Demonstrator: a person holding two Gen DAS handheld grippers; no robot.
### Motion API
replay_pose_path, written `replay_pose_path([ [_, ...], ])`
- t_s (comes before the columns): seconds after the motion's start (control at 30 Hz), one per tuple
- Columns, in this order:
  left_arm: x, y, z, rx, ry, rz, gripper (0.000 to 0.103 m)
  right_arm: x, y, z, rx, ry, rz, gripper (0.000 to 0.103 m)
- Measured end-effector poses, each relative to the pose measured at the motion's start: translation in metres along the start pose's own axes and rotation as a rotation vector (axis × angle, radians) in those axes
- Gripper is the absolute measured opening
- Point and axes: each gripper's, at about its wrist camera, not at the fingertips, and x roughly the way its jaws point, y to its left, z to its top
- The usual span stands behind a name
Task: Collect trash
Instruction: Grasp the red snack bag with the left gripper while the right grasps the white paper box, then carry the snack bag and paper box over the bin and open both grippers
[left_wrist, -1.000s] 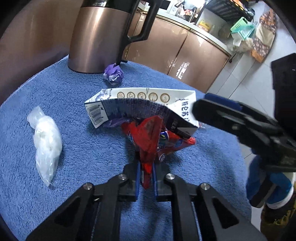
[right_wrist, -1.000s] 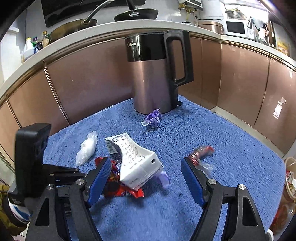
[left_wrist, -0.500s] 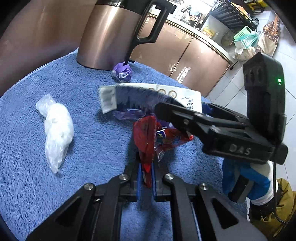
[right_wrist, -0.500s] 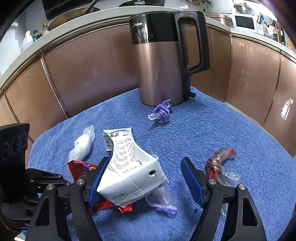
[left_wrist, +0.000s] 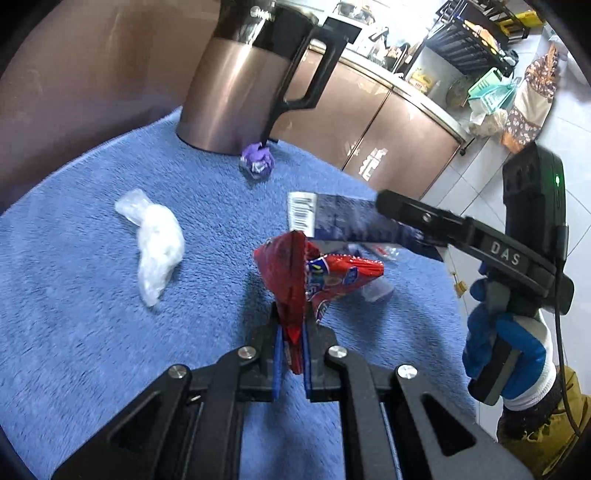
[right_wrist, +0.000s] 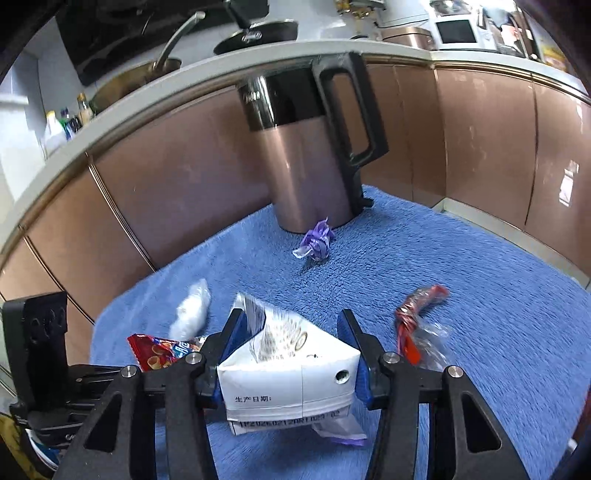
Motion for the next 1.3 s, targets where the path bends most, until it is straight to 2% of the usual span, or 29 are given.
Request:
replay_pose_path([
  [0.2,-0.036,-0.009,-0.004,0.006,-0.047,0.015,0.008,-0.038,0.015,-0.003,0.024,-0.014,-0.003,0.048],
  [0.43,-0.072,-0.021,-0.009,0.022,-0.094,0.021,0.008,-0.08,0.042,-0.002,-0.009,-0.055,-0.03,0.048],
  [0.57,-0.086,-0.042,-0.005,0.062,-0.119,0.008,0.008,-0.115,0.044,-0.005,-0.009,-0.103,-0.059,0.048],
  [0.7,-0.088,-0.076,-0.003,0.121,-0.121,-0.02,0.008,-0.154,0.027,-0.014,0.035,-0.16,-0.111,0.048],
  [0.87,-0.073,-0.135,0.001,0.209,-0.097,-0.091,0.008,-0.211,-0.016,-0.038,0.131,-0.223,-0.223,0.048],
  [1.03,-0.035,-0.207,-0.001,0.305,-0.026,-0.175,0.008,-0.27,-0.069,-0.072,0.243,-0.265,-0.374,0.048],
  [1.17,0.011,-0.265,-0.009,0.365,0.063,-0.233,0.008,-0.297,-0.116,-0.104,0.33,-0.251,-0.501,0.048],
  [1.3,0.058,-0.316,-0.02,0.416,0.15,-0.273,0.008,-0.303,-0.161,-0.141,0.43,-0.21,-0.597,0.048],
])
